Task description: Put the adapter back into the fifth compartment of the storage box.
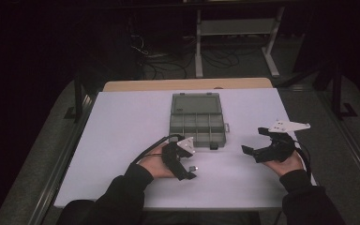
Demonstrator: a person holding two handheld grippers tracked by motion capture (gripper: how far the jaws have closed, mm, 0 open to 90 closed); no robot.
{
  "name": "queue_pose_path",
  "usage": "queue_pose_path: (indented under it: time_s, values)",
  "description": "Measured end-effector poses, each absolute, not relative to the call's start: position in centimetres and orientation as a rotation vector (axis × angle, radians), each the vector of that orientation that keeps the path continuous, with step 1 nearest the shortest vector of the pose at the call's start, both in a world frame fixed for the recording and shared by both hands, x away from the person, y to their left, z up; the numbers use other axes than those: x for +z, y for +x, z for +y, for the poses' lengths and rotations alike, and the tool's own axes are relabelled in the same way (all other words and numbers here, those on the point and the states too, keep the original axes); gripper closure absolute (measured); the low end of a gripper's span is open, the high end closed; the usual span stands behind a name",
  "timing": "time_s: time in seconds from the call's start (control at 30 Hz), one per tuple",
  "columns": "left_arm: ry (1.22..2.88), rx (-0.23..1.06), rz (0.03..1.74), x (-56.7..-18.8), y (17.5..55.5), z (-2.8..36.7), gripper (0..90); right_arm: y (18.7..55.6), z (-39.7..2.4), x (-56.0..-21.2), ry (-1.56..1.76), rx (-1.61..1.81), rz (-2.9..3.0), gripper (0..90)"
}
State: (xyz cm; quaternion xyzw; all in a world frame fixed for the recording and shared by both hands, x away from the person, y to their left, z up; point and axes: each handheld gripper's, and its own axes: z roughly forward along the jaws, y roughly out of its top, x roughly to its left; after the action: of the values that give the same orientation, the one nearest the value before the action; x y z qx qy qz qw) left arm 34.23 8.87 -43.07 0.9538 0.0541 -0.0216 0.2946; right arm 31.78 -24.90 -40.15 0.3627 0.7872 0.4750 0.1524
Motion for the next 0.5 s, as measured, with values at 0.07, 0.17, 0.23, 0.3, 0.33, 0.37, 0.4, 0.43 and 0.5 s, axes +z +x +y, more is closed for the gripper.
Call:
queue_pose_path:
  time_s: [0.07, 0.17, 0.23, 0.3, 0.33, 0.37, 0.4, 0.43, 0.5]
  values:
    - [2.539, -0.059, 0.136, -43.09, 34.25, 8.86, 23.7, 31.77, -24.88, -40.14, 1.042, 1.362, 2.260, 0.0]
    - [2.530, -0.054, 0.125, -43.06, 34.21, 8.87, 30.1, 31.79, -24.84, -40.18, 1.042, 1.360, 2.266, 0.0]
    - [2.529, -0.043, 0.118, -43.03, 34.15, 8.87, 37.5, 31.79, -24.81, -40.19, 1.041, 1.359, 2.269, 0.0]
    - [2.529, -0.045, 0.114, -43.03, 34.14, 8.85, 43.0, 31.80, -24.80, -40.20, 1.039, 1.358, 2.269, 0.0]
    - [2.531, -0.034, 0.101, -43.06, 34.05, 8.81, 43.0, 31.80, -24.80, -40.20, 1.039, 1.359, 2.269, 0.0]
    - [2.532, -0.032, 0.097, -43.06, 34.03, 8.80, 47.4, 31.79, -24.82, -40.19, 1.041, 1.359, 2.269, 0.0]
    - [2.532, -0.031, 0.095, -43.07, 33.99, 8.77, 48.8, 31.79, -24.82, -40.19, 1.041, 1.359, 2.269, 0.0]
    - [2.534, -0.030, 0.088, -43.06, 33.93, 8.72, 50.2, 31.79, -24.82, -40.19, 1.040, 1.360, 2.268, 0.0]
    - [2.538, -0.017, 0.087, -43.07, 33.92, 8.65, 56.7, 31.80, -24.81, -40.19, 1.040, 1.359, 2.269, 0.0]
